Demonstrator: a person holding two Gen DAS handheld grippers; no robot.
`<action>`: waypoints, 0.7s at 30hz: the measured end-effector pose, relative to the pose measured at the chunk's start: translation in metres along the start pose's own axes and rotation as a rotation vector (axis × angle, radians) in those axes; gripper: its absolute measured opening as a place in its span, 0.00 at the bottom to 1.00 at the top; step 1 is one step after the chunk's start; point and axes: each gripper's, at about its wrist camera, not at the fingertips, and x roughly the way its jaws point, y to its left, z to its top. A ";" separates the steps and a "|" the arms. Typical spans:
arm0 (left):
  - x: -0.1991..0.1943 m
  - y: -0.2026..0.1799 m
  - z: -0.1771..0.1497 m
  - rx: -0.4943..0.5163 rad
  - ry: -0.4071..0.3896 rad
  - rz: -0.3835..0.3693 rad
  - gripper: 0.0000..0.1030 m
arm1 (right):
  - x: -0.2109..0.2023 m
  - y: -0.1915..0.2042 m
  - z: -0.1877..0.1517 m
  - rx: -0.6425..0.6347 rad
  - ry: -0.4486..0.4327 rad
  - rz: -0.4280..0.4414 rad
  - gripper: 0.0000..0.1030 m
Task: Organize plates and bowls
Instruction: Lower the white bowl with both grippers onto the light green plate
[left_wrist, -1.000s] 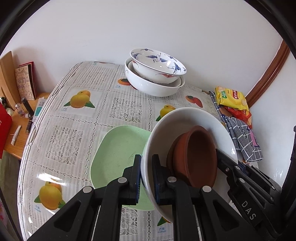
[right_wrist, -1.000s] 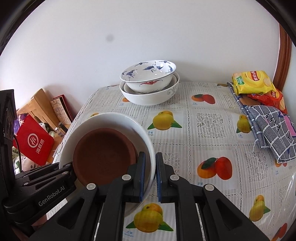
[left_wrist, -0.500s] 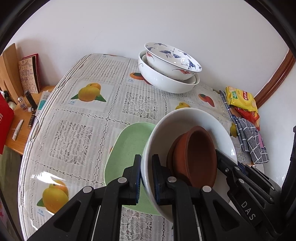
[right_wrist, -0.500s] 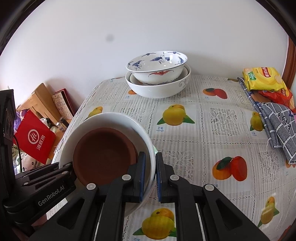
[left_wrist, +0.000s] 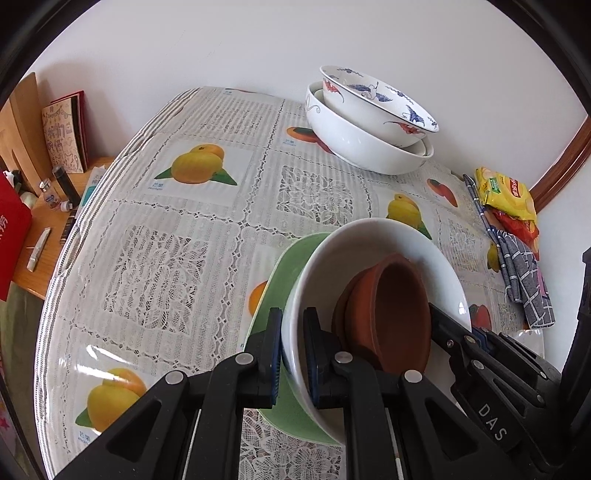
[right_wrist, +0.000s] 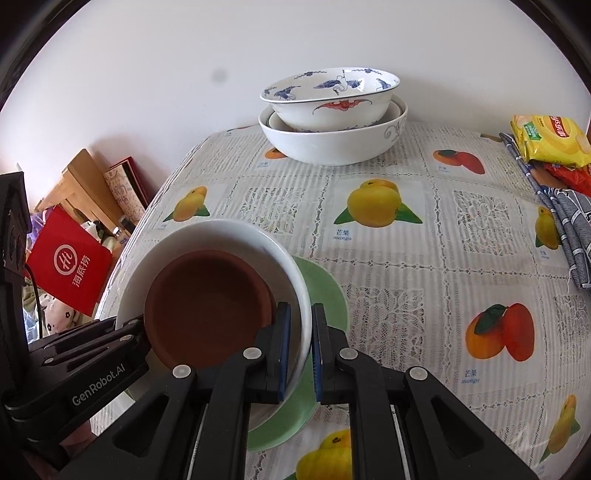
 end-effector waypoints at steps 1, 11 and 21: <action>0.003 0.001 -0.001 -0.003 0.006 0.000 0.11 | 0.003 -0.001 -0.001 0.003 0.008 0.001 0.10; 0.008 0.003 -0.002 0.007 -0.012 -0.016 0.12 | 0.004 0.002 -0.002 -0.028 -0.019 -0.022 0.11; 0.005 0.002 -0.005 0.025 -0.025 -0.008 0.14 | -0.006 0.001 -0.001 -0.037 -0.036 -0.053 0.15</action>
